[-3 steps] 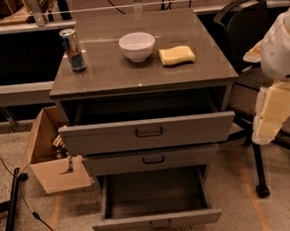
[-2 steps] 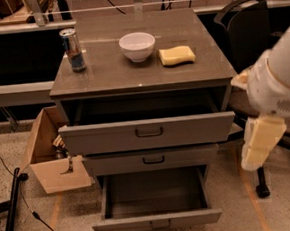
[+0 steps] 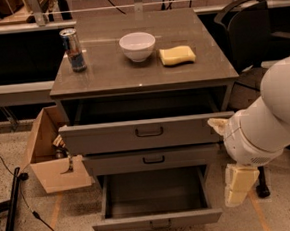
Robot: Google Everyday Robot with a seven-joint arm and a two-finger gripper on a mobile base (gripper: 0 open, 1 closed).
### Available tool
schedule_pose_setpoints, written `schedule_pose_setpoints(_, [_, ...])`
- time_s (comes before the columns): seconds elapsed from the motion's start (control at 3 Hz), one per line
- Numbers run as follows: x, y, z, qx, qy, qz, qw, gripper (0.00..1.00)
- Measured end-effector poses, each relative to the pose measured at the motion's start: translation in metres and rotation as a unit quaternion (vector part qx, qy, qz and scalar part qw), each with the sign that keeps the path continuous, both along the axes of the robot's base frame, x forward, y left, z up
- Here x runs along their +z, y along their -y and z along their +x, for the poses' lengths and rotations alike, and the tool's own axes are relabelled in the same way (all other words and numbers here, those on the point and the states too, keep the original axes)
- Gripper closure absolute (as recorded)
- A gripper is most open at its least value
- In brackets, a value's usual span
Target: Open middle drawer
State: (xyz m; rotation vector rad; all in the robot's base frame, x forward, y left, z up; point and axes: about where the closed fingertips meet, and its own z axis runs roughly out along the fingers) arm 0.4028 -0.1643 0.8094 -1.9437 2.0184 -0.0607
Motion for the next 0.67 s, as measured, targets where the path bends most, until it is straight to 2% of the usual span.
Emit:
schedule_pose_setpoints(0.33, [0.0,0.001,0.0,-0.003,0.0,0.0,1.0,0.0])
schedule_pose_setpoints(0.67, [-0.027,0.0,0.007,-0.016,0.004,0.014,0.9998,0.0])
